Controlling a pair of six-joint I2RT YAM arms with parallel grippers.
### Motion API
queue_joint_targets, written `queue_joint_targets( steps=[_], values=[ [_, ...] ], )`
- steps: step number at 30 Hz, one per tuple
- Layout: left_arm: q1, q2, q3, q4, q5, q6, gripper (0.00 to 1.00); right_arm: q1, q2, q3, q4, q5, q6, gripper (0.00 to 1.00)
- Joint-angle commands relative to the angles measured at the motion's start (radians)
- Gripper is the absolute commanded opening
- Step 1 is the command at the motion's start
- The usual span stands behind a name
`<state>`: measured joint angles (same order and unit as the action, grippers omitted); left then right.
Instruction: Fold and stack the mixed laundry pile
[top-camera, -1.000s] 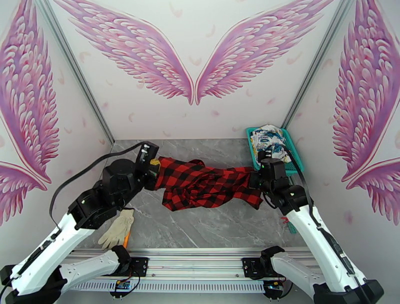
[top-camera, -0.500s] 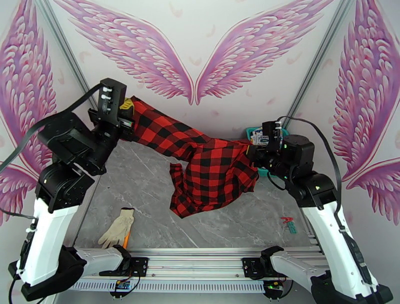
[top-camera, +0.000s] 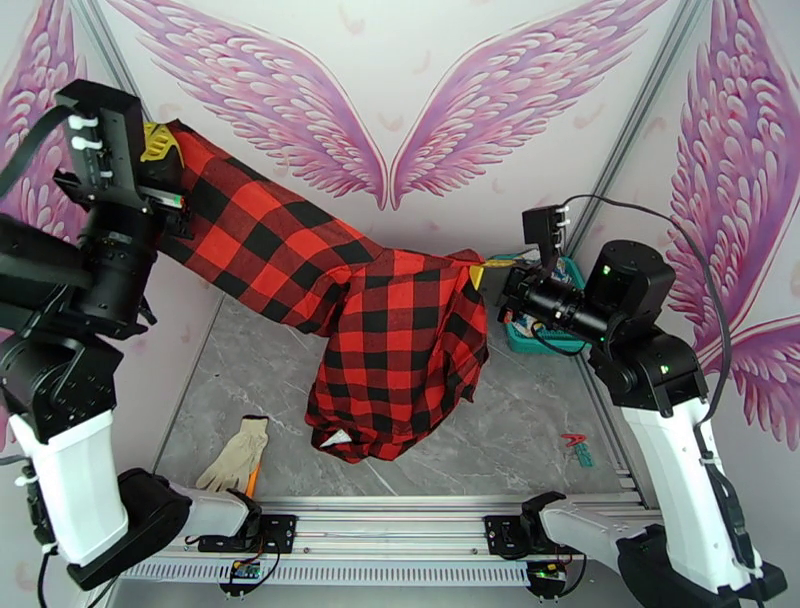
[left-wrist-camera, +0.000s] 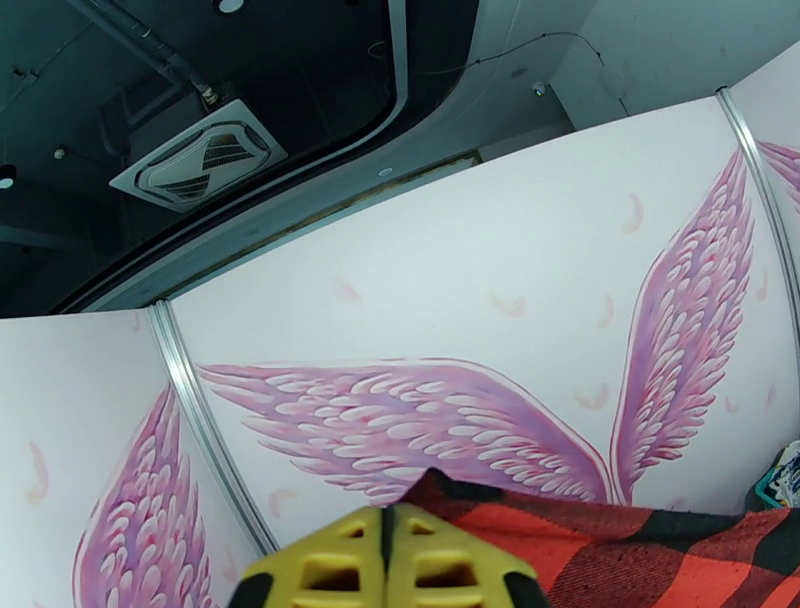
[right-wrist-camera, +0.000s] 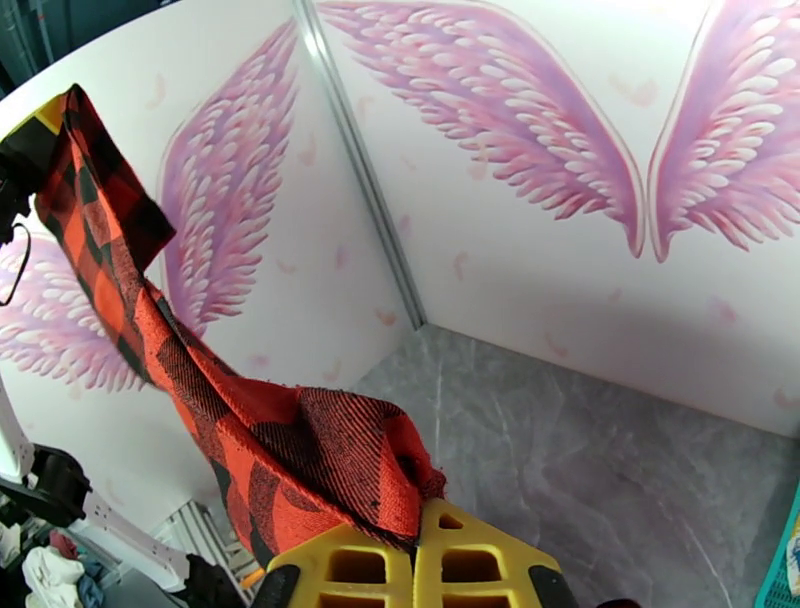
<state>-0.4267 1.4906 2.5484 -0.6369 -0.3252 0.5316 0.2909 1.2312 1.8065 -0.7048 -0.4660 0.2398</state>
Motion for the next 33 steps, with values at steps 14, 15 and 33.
queue_joint_targets(
  steps=[14,15,33],
  values=[
    [0.256,0.898,0.233,0.023,0.38,-0.444,0.51,-0.078,0.726,0.07,0.011,0.48,0.019,0.29],
    [0.256,0.936,0.256,0.009,0.379,-0.471,0.58,-0.079,0.769,0.112,-0.013,0.493,0.014,0.4],
    [0.126,0.177,-1.128,0.12,0.272,-0.783,0.78,-0.111,0.407,-0.542,0.01,0.549,0.004,0.7]
  ],
)
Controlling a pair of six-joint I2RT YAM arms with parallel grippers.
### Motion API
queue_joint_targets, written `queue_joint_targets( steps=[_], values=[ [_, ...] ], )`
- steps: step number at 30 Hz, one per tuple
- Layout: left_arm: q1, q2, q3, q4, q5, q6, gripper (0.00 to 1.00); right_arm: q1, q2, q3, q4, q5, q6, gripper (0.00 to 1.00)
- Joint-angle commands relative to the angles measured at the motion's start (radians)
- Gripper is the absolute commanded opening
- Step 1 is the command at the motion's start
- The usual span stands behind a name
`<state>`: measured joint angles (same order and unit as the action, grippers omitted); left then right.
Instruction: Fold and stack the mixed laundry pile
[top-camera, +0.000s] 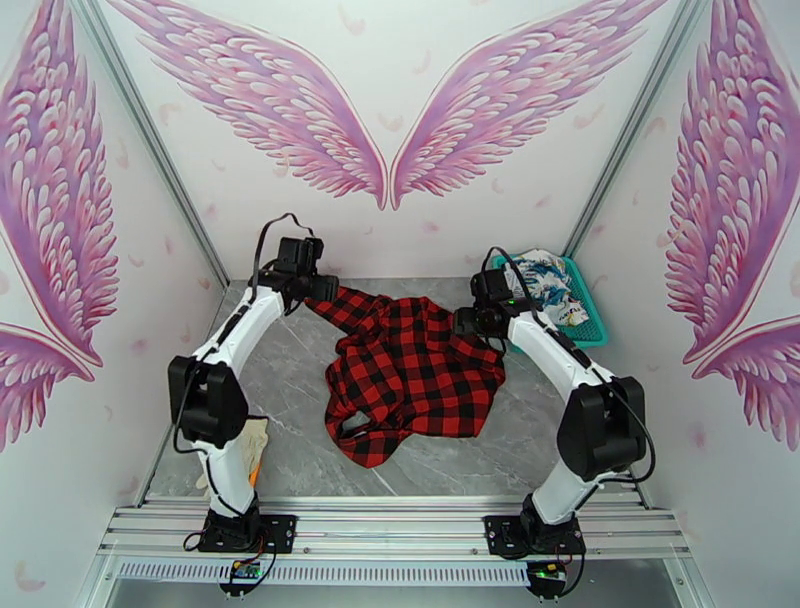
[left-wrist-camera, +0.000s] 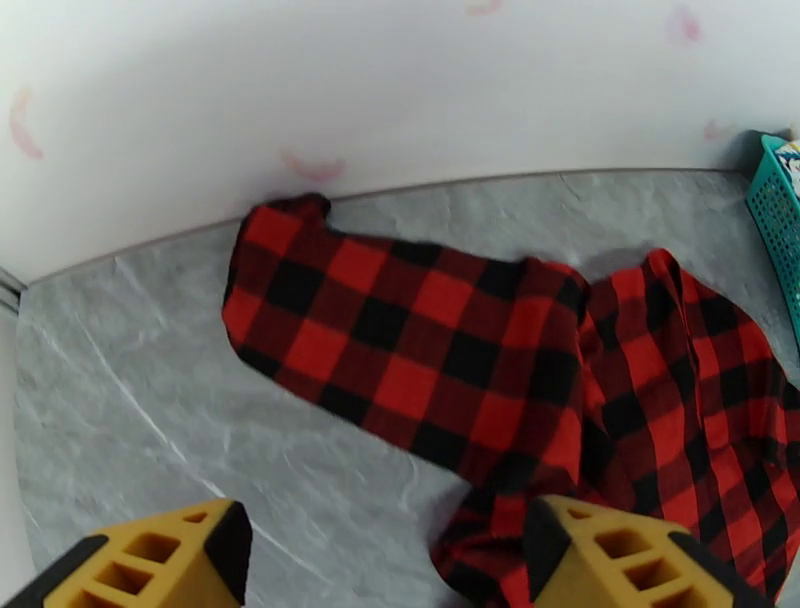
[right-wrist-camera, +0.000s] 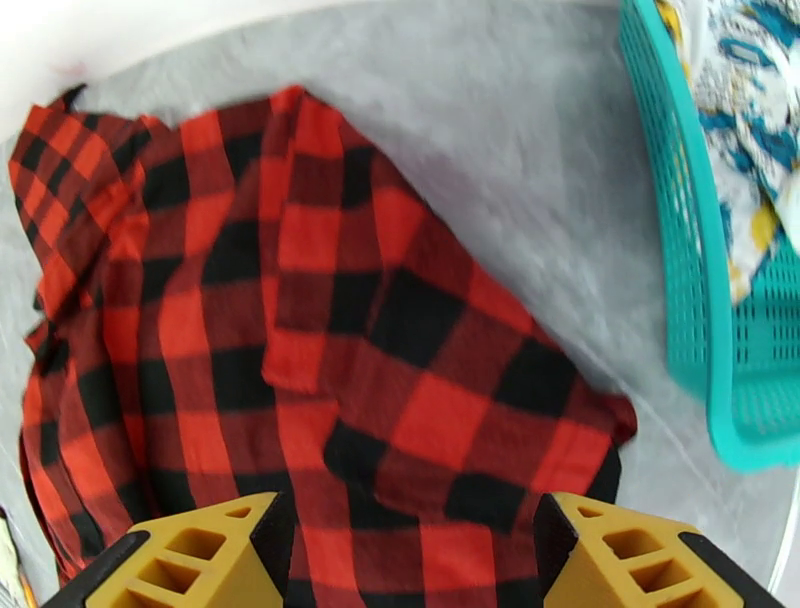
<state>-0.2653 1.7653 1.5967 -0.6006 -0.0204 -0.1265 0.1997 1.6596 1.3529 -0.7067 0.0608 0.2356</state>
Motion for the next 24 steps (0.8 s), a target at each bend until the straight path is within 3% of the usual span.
queue_joint_targets(
  steps=[1,5,9,19,24],
  values=[
    [-0.05,-0.127,-0.247,0.089,-0.042,-0.153,0.78,-0.027,-0.023,-0.107,0.008,0.016,0.008,0.7],
    [-0.086,-0.207,-0.53,0.145,-0.02,-0.284,0.79,-0.043,0.003,-0.155,-0.006,0.003,-0.007,0.71],
    [-0.097,-0.232,-0.707,0.27,0.028,-0.398,0.79,-0.058,0.045,-0.172,0.036,0.031,-0.007,0.71],
    [-0.089,-0.079,-0.717,0.54,0.135,-0.517,0.77,-0.058,0.203,-0.075,0.071,0.096,-0.03,0.64],
    [-0.083,0.001,-0.678,0.588,0.143,-0.553,0.63,-0.003,0.262,-0.001,0.065,0.102,-0.069,0.65]
  ],
)
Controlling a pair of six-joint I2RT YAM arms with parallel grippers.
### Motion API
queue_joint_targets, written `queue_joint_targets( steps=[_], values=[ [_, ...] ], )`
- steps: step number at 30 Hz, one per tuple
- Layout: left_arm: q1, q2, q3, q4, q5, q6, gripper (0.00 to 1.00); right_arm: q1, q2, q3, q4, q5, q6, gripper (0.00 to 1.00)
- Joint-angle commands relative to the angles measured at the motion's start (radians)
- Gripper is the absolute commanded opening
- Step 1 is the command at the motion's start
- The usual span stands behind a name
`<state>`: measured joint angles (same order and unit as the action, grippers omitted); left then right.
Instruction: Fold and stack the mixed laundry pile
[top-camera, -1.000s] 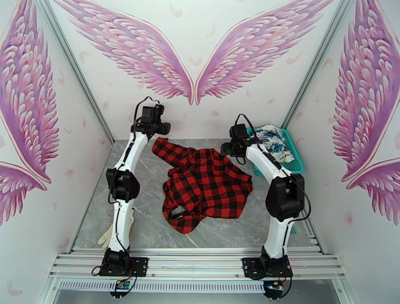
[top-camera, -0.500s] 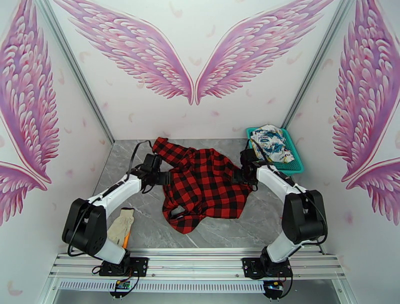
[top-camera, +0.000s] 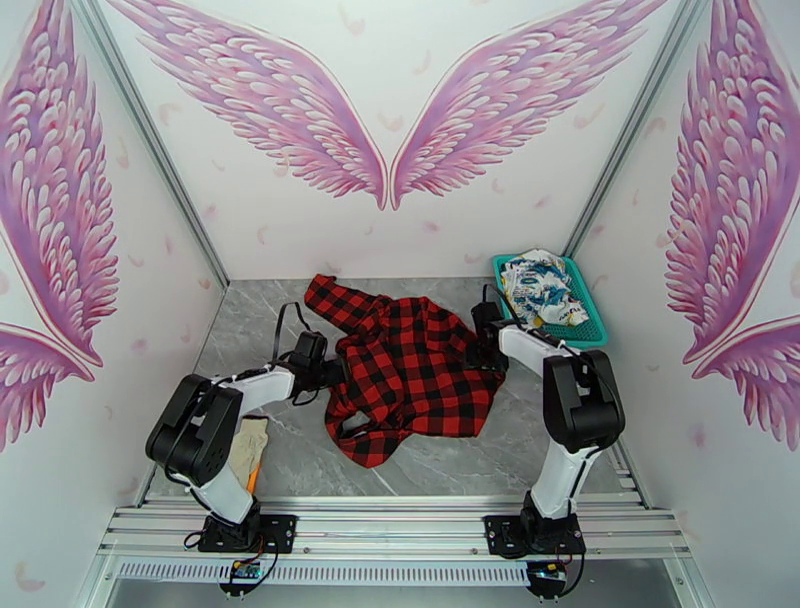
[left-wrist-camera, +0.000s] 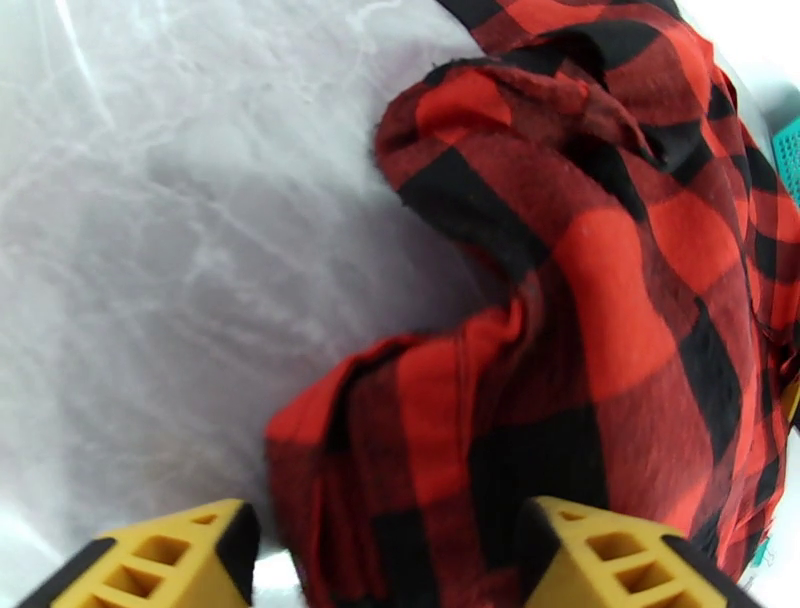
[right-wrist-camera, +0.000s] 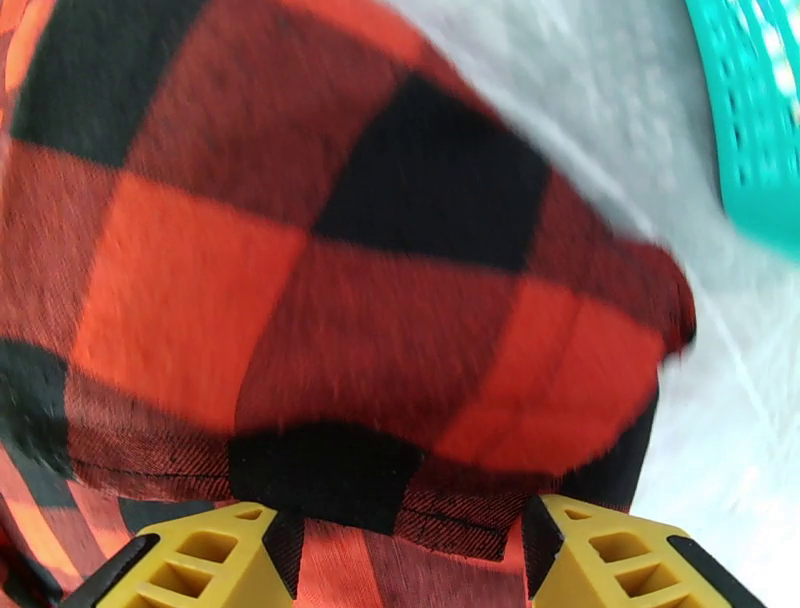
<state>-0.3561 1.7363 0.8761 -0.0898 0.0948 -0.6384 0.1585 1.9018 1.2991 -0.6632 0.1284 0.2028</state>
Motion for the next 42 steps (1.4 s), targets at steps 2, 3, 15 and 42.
queue_joint_targets(
  steps=[2,3,15,42],
  values=[
    [0.011,0.04,0.046,0.081,0.017,-0.042,0.54,0.061,0.028,0.071,0.015,0.053,-0.049,0.67],
    [0.014,0.044,0.049,0.082,0.011,-0.041,0.5,0.073,0.034,0.083,0.005,0.065,-0.062,0.67],
    [0.027,-0.003,0.035,0.2,-0.097,-0.025,0.0,0.144,0.189,0.215,0.017,0.116,-0.157,0.72],
    [0.108,-0.653,0.495,-0.312,-0.108,0.533,0.0,0.074,-0.409,0.304,0.055,0.001,-0.103,0.0]
  ],
)
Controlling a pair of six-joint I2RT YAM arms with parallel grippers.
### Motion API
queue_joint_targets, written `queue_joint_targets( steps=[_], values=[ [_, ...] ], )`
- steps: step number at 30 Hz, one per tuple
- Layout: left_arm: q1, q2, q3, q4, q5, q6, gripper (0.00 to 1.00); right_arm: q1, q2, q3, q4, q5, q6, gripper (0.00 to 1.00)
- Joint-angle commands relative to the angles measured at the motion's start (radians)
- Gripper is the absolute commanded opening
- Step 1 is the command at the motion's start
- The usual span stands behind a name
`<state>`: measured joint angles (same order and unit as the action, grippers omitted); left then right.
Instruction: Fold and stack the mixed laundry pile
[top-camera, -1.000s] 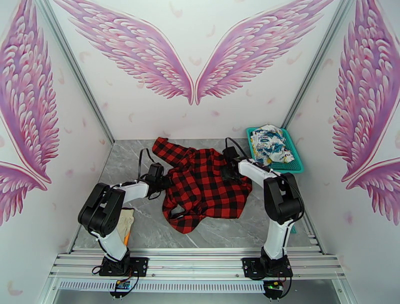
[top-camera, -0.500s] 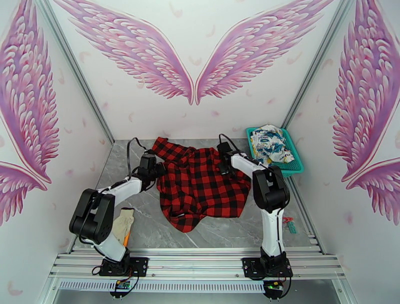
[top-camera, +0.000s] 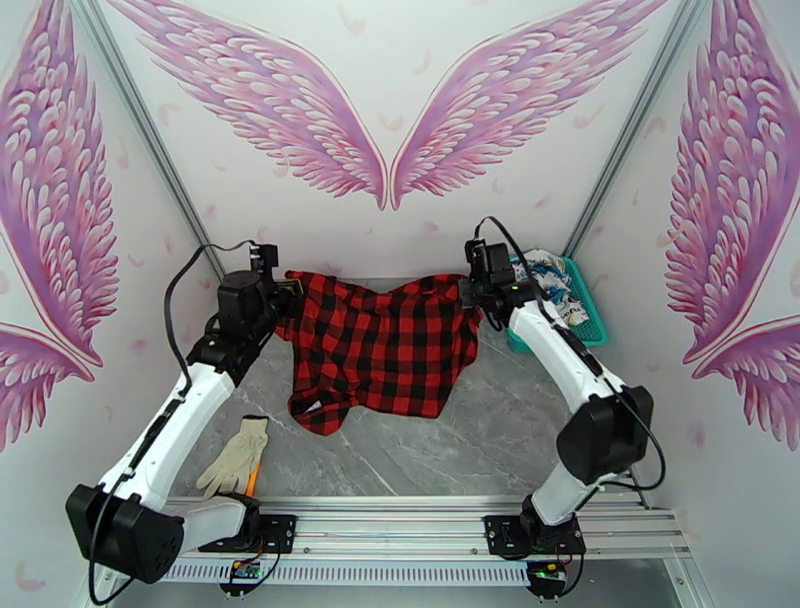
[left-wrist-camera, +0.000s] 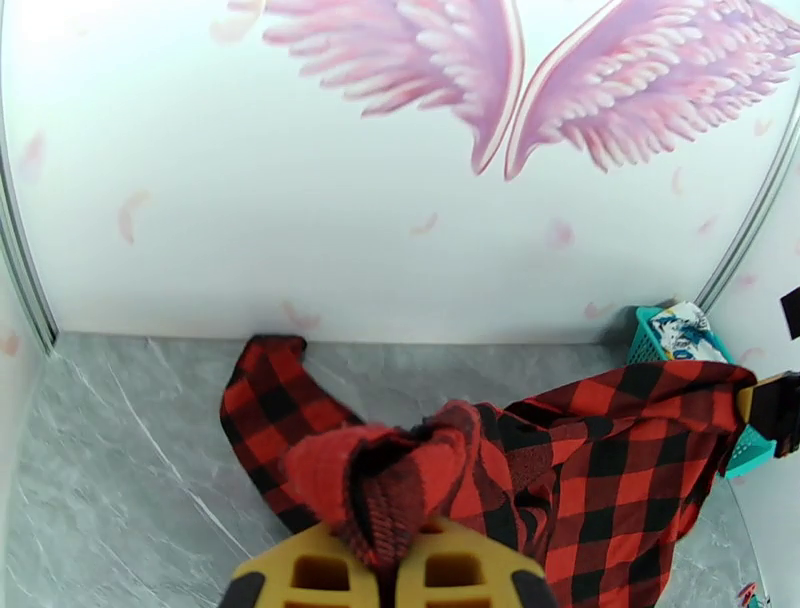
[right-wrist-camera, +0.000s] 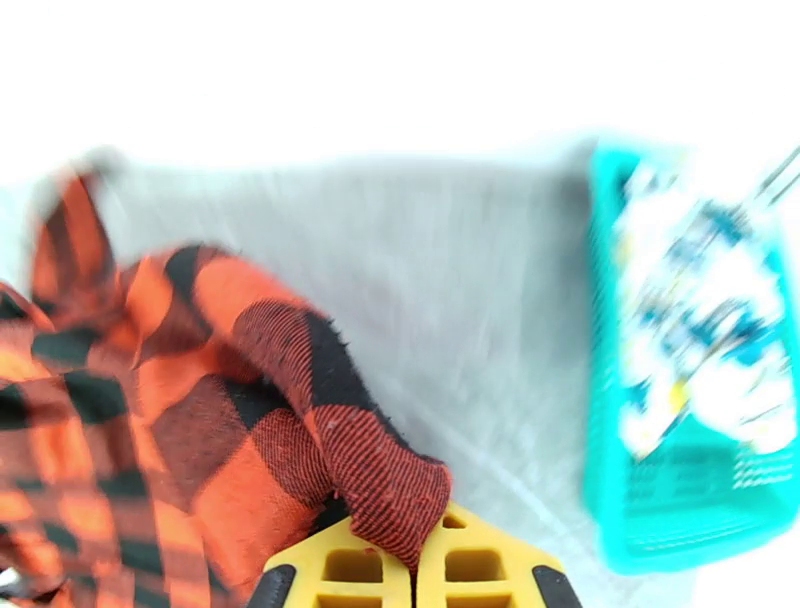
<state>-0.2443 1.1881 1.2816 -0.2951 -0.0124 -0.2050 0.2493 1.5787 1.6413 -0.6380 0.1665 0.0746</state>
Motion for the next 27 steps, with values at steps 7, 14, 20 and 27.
queue_joint_targets(
  steps=[7,14,20,27],
  values=[
    [-0.009,-0.246,0.299,-0.279,0.03,0.217,0.0,-0.053,-0.322,-0.042,0.042,-0.068,0.04,0.0],
    [-0.009,-0.187,0.592,-0.398,0.051,0.264,0.0,-0.053,-0.408,0.082,-0.024,-0.088,0.026,0.0],
    [-0.007,-0.029,0.808,-0.482,0.003,0.286,0.0,-0.058,-0.4,0.166,-0.045,-0.054,-0.017,0.0],
    [0.099,0.302,1.026,-0.462,0.039,0.298,0.0,-0.099,-0.148,0.317,-0.006,-0.121,0.013,0.0]
  ],
)
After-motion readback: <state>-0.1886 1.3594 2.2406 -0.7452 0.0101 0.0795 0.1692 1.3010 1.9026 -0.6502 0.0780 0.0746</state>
